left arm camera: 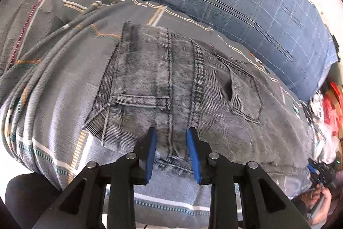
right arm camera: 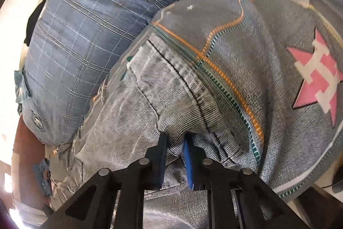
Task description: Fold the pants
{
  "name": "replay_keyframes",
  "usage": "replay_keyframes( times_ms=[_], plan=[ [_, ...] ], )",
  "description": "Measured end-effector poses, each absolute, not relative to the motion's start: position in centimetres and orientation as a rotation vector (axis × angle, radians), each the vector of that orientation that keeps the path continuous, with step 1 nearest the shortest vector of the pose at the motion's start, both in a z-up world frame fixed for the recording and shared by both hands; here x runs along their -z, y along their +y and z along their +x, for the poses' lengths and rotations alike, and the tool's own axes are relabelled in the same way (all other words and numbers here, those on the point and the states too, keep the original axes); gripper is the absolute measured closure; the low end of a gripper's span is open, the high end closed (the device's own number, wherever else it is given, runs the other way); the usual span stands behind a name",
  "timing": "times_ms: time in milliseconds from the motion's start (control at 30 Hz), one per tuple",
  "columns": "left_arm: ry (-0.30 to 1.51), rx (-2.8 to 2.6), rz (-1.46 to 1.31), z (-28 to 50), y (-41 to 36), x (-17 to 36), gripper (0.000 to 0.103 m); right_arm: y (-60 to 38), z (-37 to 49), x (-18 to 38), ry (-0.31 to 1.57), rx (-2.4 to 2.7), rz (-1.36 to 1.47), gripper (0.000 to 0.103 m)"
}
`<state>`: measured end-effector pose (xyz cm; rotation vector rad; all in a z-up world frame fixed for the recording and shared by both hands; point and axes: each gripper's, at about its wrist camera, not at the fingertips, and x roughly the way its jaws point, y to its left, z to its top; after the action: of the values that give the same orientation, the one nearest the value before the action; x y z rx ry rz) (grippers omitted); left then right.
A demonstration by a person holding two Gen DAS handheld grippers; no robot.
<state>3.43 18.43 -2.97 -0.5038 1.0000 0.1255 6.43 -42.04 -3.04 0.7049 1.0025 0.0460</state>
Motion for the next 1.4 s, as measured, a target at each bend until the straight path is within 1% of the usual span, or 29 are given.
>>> replay_keyframes(
  times_ms=[67,100,133,200,233,300,333,367,433,500,567,600,633,667,767,900,1100,1133,1200,1267,1333,1367,1400],
  plan=[
    [1.005,-0.155,-0.487,3.6,18.5,2.9,0.073,-41.6,5.8,1.3,0.976,-0.072,0.67,0.089],
    [1.01,-0.162,-0.487,3.9,18.8,3.0,0.073,-41.4,5.3,0.3,0.963,-0.081,0.659,0.09],
    [1.013,-0.166,-0.492,4.1,19.2,3.2,0.073,-41.2,4.4,-0.9,0.942,-0.091,0.644,0.094],
    [1.017,-0.169,-0.497,4.3,19.9,3.3,0.073,-41.4,3.2,-2.2,0.916,-0.078,0.614,0.096],
    [1.017,-0.17,-0.499,4.5,20.0,3.5,0.073,-41.8,2.8,-2.0,0.924,-0.057,0.601,0.096],
    [1.022,-0.16,-0.493,5.0,20.1,3.5,0.073,-42.8,3.2,0.7,1.011,0.005,0.567,0.096],
    [1.021,-0.161,-0.48,5.0,20.0,3.4,0.073,-43.2,3.2,1.8,1.044,0.017,0.575,0.091],
    [1.019,-0.161,-0.459,4.9,19.8,3.2,0.073,-43.4,3.0,2.8,1.069,0.004,0.611,0.091],
    [1.006,-0.158,-0.433,4.4,19.1,2.4,0.073,-43.1,2.0,2.7,1.03,-0.05,0.672,0.091],
    [0.974,-0.126,-0.432,3.3,18.0,1.5,0.073,-41.7,1.4,2.0,0.989,-0.121,0.711,0.085],
    [0.954,-0.074,-0.437,2.5,16.5,1.0,0.073,-40.5,1.7,1.9,0.969,-0.186,0.761,0.063],
    [0.951,-0.043,-0.462,2.3,15.7,1.1,0.072,-40.0,2.1,1.9,0.969,-0.199,0.768,0.056],
    [0.955,-0.023,-0.488,2.3,15.3,1.3,0.072,-39.6,2.7,2.0,0.963,-0.186,0.766,0.045],
    [0.963,0.001,-0.523,2.5,14.9,1.7,0.072,-39.6,3.1,2.0,0.956,-0.175,0.773,0.041],
    [0.993,-0.005,-0.592,2.8,14.4,3.3,0.072,-40.3,4.3,2.8,0.937,-0.14,0.863,0.041],
    [1.016,-0.007,-0.759,3.1,15.6,5.2,0.072,-40.7,4.9,3.4,0.934,-0.123,0.903,0.041],
    [0.986,-0.024,-0.834,3.5,16.5,4.5,0.071,-41.6,4.1,3.3,0.927,-0.103,0.941,0.041],
    [0.981,-0.035,-0.847,3.5,16.5,4.6,0.07,-41.8,3.7,3.2,0.924,-0.105,0.944,0.041],
    [0.967,-0.053,-0.861,3.3,16.6,4.5,0.063,-42.2,3.5,3.2,0.933,-0.091,0.943,0.041],
    [0.96,-0.067,-0.888,2.5,16.6,4.4,0.063,-43.0,3.6,3.4,0.932,-0.067,0.969,0.041],
    [0.935,-0.062,-0.904,2.2,16.4,3.9,0.058,-43.4,4.0,3.7,0.936,-0.068,0.999,0.041],
    [0.922,-0.065,-0.893,2.3,16.2,3.6,0.054,-43.3,4.3,3.8,0.943,-0.068,0.994,0.041],
    [0.916,-0.07,-0.882,2.5,16.1,3.5,0.053,-43.3,4.6,3.9,0.952,-0.061,0.986,0.041]
  ],
)
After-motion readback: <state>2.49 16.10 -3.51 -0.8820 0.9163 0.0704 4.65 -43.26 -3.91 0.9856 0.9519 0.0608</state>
